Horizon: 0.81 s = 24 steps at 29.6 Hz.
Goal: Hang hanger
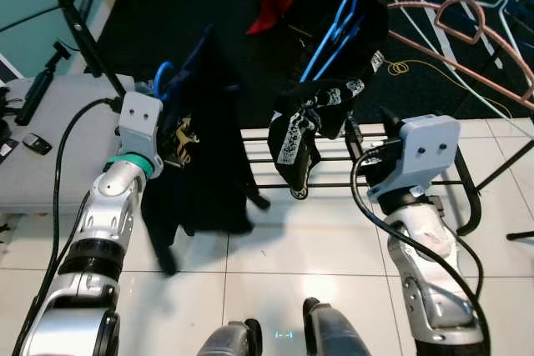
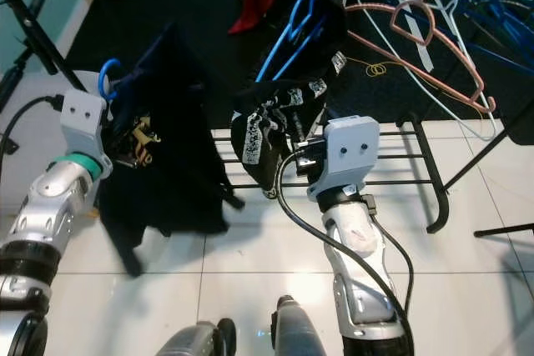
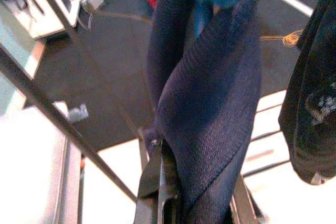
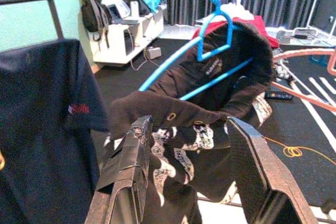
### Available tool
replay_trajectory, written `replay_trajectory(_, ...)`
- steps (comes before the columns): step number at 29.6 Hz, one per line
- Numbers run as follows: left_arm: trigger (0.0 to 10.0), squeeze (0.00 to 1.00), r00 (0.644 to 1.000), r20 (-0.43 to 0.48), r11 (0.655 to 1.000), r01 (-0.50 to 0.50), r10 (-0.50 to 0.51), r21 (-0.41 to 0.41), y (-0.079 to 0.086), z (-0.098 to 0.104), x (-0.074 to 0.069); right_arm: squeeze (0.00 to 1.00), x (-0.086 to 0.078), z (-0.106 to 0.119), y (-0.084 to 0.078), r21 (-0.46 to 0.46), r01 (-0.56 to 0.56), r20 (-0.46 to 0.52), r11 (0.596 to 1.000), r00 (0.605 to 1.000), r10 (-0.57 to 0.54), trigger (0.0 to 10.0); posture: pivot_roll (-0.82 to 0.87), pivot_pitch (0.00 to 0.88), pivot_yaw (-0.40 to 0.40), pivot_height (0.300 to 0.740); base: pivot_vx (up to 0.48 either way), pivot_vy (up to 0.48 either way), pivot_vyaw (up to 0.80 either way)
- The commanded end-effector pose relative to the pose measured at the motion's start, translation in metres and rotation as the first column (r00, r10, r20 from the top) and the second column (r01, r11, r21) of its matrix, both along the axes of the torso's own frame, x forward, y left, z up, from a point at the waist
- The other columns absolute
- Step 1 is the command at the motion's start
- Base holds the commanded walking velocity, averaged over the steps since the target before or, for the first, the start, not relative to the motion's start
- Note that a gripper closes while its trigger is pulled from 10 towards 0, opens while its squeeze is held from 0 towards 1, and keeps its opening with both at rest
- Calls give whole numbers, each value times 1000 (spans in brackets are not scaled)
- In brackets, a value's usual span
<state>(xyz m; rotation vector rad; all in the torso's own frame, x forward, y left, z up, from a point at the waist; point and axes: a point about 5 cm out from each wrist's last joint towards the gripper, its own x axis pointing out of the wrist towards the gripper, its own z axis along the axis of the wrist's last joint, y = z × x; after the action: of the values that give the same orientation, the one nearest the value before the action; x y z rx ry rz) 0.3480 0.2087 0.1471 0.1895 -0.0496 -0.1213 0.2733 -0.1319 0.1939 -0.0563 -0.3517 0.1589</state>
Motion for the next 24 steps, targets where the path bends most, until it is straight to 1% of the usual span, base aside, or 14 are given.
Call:
replay_trajectory(1, 10000, 0, 1000, 11, 1000, -14, 15, -12, 3, 1, -3, 0, 0, -7, 2, 3, -9, -33, 1000, 999, 9, 10000, -151, 113, 99, 740, 0, 0, 0)
replay_trajectory(2, 10000, 0, 1000, 11, 1000, -14, 15, -12, 3, 1, -3, 0, 0, -7, 2, 3, -9, -33, 1000, 999, 9, 10000, -151, 113, 99, 740, 0, 0, 0)
replay_trajectory(4, 10000, 0, 1000, 0, 1000, -21, 21, -8, 1, -14, -19, 0, -2, -12, 7, 15, -41, -59, 999, 997, 42, 10000, -153, 106, 87, 740, 0, 0, 0)
replay_trajectory(6, 10000, 0, 1000, 0, 1000, -21, 21, -8, 1, -14, -19, 0, -2, -12, 7, 15, -41, -59, 999, 997, 42, 10000, -153, 106, 87, 740, 0, 0, 0)
replay_trajectory(7, 10000, 0, 1000, -4, 1000, -20, 20, -14, -1, -18, -28, 0, -2, -15, 5, 31, -49, -82, 998, 995, 52, 10000, -151, 97, 73, 740, 0, 0, 0)
replay_trajectory(9, 10000, 0, 1000, -4, 1000, -20, 20, -14, -1, -18, -28, 0, -2, -15, 5, 31, -49, -82, 998, 995, 52, 10000, -151, 97, 73, 740, 0, 0, 0)
replay_trajectory(11, 10000, 0, 1000, -5, 999, -18, 18, -32, -7, -17, -40, 0, -1, -22, -4, 70, -42, -119, 997, 992, 50, 10000, -139, 82, 57, 740, 0, 0, 0)
replay_trajectory(13, 10000, 0, 1000, -5, 999, -18, 18, -32, -7, -17, -40, 0, -1, -22, -4, 70, -42, -119, 997, 992, 50, 10000, -139, 82, 57, 740, 0, 0, 0)
replay_trajectory(14, 10000, 0, 1000, 2, 999, -13, 14, -45, -11, -14, -44, 0, 1, -26, -12, 106, -19, -144, 994, 989, 34, 10000, -136, 74, 53, 740, 0, 0, 0)
replay_trajectory(15, 10000, 0, 1000, 2, 999, -13, 14, -45, -11, -14, -44, 0, 1, -26, -12, 106, -19, -144, 994, 989, 34, 10000, -136, 74, 53, 740, 0, 0, 0)
replay_trajectory(16, 10000, 0, 1000, 5, 998, -9, 9, -69, -15, -11, -49, 0, -1, -36, -23, 134, 12, -191, 991, 982, 14, 10000, -139, 63, 46, 740, 0, 0, 0)
replay_trajectory(17, 10000, 0, 1000, 5, 998, -9, 9, -69, -15, -11, -49, 0, -1, -36, -23, 134, 12, -191, 991, 982, 14, 10000, -139, 63, 46, 740, 0, 0, 0)
replay_trajectory(18, 10000, 0, 1000, 5, 997, -1, 1, -79, -17, -10, -53, 0, -5, -47, -33, 159, 43, -239, 986, 971, -4, 10000, -142, 59, 45, 740, 0, 0, 0)
replay_trajectory(24, 10000, 0, 999, 33, 998, 22, -20, -50, -25, -7, -61, 0, -20, -71, -56, 176, 130, -328, 976, 942, -67, 10000, -146, 27, 33, 740, 0, 0, 0)
